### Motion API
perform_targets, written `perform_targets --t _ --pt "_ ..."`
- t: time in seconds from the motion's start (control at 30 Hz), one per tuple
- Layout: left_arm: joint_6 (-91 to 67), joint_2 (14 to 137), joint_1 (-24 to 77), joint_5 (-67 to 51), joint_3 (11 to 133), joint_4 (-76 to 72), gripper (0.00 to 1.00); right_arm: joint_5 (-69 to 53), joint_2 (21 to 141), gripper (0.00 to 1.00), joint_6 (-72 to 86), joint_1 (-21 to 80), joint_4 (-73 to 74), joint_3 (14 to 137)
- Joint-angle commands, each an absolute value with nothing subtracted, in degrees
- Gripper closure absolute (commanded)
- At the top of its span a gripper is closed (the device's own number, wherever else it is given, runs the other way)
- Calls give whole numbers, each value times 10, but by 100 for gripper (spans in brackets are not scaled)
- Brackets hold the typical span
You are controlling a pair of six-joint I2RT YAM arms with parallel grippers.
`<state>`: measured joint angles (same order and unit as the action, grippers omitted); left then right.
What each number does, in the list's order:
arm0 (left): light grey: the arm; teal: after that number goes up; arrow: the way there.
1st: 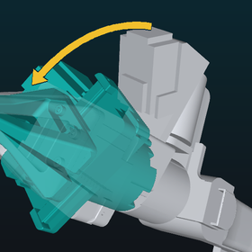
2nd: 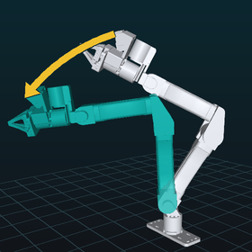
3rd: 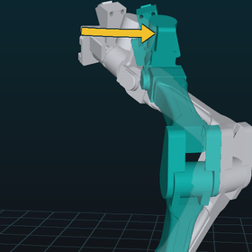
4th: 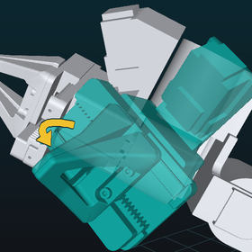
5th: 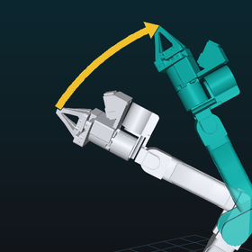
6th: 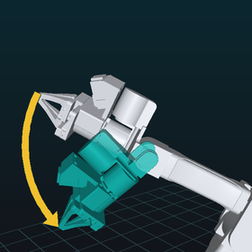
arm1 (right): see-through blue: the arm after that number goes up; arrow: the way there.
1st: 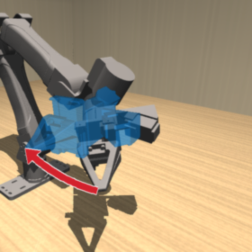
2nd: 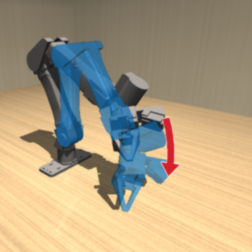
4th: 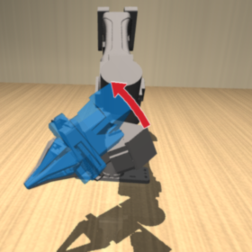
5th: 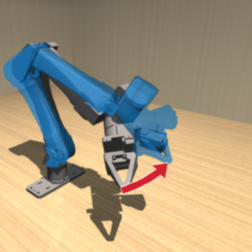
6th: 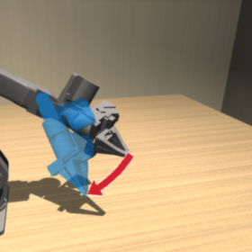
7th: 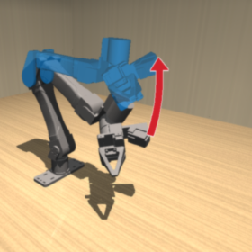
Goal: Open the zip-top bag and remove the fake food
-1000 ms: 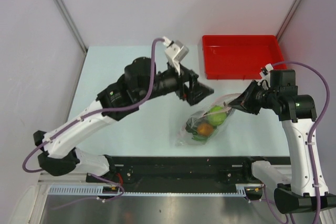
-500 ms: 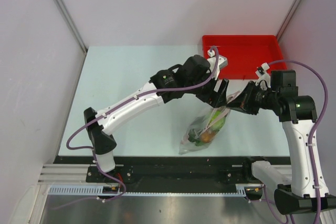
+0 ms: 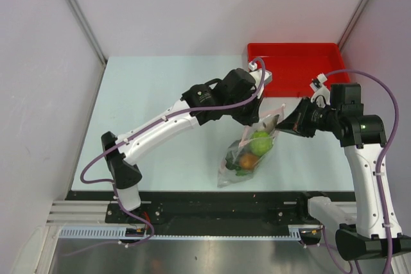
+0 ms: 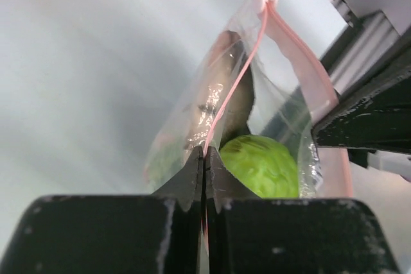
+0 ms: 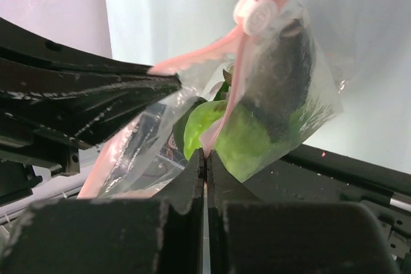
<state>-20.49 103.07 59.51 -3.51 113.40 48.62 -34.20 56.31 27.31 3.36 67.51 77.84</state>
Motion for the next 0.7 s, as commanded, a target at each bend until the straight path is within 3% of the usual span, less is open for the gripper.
perform_targets --t 0.0,0.27,0.43,0.67 --pt "-200 963 577 45 1150 483 100 -352 584 100 258 45 631 792" --pt "-227 924 573 98 1141 447 100 -322 668 100 272 92 606 852" --pt "-231 924 573 105 1129 400 100 -267 735 98 235 98 671 956" --pt "-233 980 571 65 1146 359 100 -154 791 65 207 98 785 1046"
